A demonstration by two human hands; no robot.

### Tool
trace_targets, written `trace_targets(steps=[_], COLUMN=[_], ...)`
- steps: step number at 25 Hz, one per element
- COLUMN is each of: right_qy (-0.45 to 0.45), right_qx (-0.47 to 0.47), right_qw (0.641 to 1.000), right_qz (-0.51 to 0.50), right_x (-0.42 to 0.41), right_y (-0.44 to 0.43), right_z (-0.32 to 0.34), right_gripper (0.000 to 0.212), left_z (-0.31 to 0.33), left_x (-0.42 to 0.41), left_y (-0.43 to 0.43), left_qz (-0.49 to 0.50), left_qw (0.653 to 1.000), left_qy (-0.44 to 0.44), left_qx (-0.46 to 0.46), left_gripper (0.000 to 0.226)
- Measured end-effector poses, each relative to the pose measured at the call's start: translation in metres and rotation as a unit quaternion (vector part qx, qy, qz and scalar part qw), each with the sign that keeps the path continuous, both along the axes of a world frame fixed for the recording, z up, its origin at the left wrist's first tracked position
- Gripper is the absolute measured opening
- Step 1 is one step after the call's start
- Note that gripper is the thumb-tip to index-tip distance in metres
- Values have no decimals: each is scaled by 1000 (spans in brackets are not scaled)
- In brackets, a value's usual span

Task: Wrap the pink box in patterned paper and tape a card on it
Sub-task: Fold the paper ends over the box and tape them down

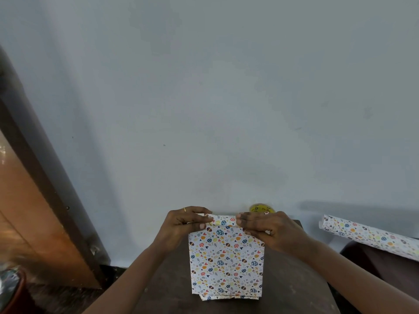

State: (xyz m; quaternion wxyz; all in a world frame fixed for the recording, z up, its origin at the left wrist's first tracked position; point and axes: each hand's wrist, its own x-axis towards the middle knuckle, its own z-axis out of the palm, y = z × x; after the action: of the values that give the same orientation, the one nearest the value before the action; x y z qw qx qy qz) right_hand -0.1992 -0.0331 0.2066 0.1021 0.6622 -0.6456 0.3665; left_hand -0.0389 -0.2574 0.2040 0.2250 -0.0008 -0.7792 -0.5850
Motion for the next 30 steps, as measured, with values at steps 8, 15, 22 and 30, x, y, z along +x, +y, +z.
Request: trace_targets(steps=[8, 15, 22, 30], right_qy=[33, -37, -138, -133], right_qx=[-44, -88, -105, -85], right_qw=[998, 995, 985, 987], right_qz=[-8, -15, -8, -1], right_x=[9, 25, 31, 31], right_y=[0, 1, 10, 3], right_z=[-8, -4, -14, -8], right_gripper=[27, 42, 34, 38], left_z=[-7, 49, 57, 23], left_x=[6, 13, 25, 31], left_y=[14, -15, -16, -10], left_qz=[42, -57, -23, 90], left_qw=[997, 977, 977, 971], left_qy=[46, -199, -138, -15], left_qx=[34, -52, -160, -222], left_gripper=[25, 42, 17, 9])
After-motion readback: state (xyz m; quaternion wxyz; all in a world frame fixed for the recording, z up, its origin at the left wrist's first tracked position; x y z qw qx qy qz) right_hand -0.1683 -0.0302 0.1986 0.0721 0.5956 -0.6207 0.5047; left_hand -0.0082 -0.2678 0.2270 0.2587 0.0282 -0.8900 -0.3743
